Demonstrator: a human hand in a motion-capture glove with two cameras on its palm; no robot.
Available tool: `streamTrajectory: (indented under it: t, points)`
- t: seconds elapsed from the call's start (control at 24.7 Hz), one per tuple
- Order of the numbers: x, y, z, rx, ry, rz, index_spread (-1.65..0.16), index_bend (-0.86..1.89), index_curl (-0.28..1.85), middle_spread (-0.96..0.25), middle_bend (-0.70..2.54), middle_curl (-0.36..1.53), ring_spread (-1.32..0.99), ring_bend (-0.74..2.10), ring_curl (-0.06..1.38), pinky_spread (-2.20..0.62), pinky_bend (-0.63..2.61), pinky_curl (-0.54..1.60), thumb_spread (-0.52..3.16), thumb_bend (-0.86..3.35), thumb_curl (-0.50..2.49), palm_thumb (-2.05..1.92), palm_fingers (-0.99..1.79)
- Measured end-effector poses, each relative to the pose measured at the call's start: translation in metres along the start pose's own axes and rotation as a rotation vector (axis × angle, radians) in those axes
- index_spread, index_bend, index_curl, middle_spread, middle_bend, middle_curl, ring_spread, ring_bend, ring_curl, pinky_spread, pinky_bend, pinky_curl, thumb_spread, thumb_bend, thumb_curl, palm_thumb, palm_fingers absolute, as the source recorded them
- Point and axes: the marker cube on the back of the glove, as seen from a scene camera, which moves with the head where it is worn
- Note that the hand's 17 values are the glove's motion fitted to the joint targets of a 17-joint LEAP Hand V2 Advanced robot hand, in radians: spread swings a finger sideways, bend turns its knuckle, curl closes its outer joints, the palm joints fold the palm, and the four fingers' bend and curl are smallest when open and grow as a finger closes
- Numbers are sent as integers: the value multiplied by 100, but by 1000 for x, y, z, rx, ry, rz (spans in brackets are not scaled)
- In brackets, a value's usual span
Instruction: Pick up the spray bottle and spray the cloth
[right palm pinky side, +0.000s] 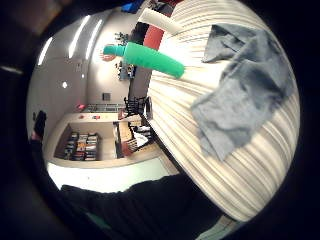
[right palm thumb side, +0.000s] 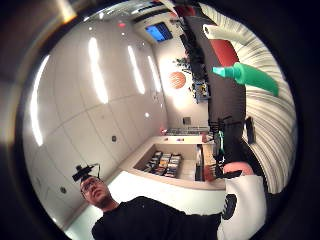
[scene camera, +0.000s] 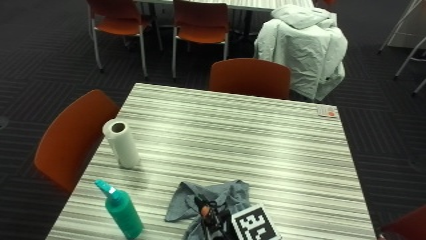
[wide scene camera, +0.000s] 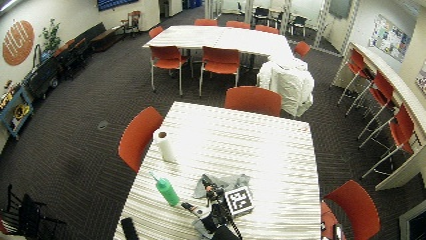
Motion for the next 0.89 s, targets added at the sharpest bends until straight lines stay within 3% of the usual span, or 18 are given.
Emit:
streamTrajectory:
  t: [0.2, 0.53, 0.89]
  points:
    - [-21, 34, 15, -5, -174, -18, -35, 18, 37, -6, 15, 36, 13, 27, 36, 20, 39, 32, 87, -2, 61, 101, -1]
    - [-63, 53, 38, -179, -165, 149, -36, 19, 37, -6, 15, 33, 14, 26, 35, 20, 38, 33, 89, -2, 60, 101, 1]
    - [-69, 30, 73, -327, -69, 21, -36, 19, 37, -6, 16, 31, 15, 25, 34, 20, 37, 33, 90, -2, 59, 103, 2]
